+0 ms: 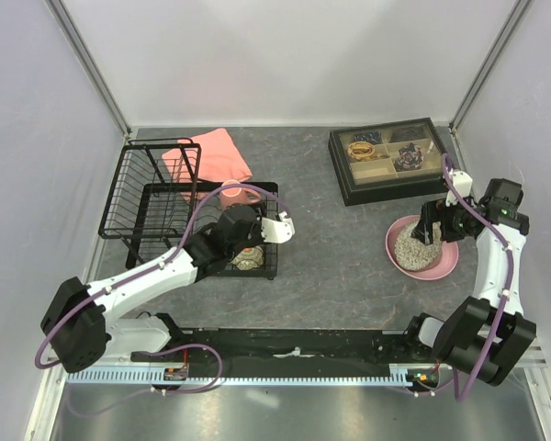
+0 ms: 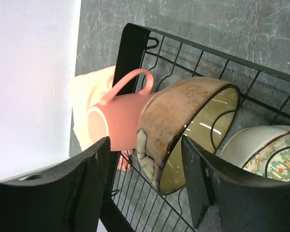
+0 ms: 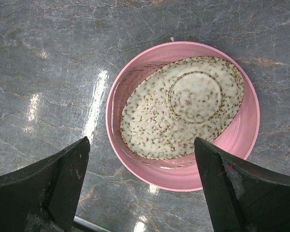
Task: Unload the mixed dishes from the dish rack
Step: Pick up the bowl from the dish rack.
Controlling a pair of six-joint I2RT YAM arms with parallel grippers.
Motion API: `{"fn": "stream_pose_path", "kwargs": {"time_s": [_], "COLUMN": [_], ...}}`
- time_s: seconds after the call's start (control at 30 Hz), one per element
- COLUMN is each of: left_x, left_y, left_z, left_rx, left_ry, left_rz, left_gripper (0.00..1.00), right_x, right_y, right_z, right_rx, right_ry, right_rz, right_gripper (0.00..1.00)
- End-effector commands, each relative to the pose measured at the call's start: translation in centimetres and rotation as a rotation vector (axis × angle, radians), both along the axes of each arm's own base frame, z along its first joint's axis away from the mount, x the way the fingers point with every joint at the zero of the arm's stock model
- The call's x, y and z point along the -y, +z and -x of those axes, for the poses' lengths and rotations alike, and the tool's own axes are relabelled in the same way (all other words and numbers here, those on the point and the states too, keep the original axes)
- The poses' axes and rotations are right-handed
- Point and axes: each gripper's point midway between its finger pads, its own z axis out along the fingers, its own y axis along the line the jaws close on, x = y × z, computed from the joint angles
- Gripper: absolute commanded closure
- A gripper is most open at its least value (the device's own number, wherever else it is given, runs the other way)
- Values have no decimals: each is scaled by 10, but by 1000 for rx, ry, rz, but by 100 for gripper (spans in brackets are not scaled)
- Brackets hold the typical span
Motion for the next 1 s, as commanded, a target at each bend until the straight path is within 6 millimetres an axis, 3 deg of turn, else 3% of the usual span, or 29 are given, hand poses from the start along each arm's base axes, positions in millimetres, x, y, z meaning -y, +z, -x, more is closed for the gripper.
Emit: {"fn": "stream_pose_path", "kwargs": {"time_s": [0.0, 0.2, 0.37, 0.97], "left_x": [4, 0, 4, 0], "left_y": [4, -10, -4, -21], "left_z": [-5, -2, -8, -12], "left_rx": [68, 62, 126, 212], "left_ry": [-8, -12, -17, -26], "left_rz": [14, -12, 13, -7], "left_gripper": [34, 35, 36, 44], "right_x": [-2, -2, -2, -2], "right_y": [-4, -6, -7, -16], "right_z": [-3, -4, -3, -2], "right_rx": [15, 12, 10, -14], "right_ry": [8, 9, 10, 10], "right_rz": [-4, -6, -8, -13], "right_gripper": [4, 4, 4, 5]}}
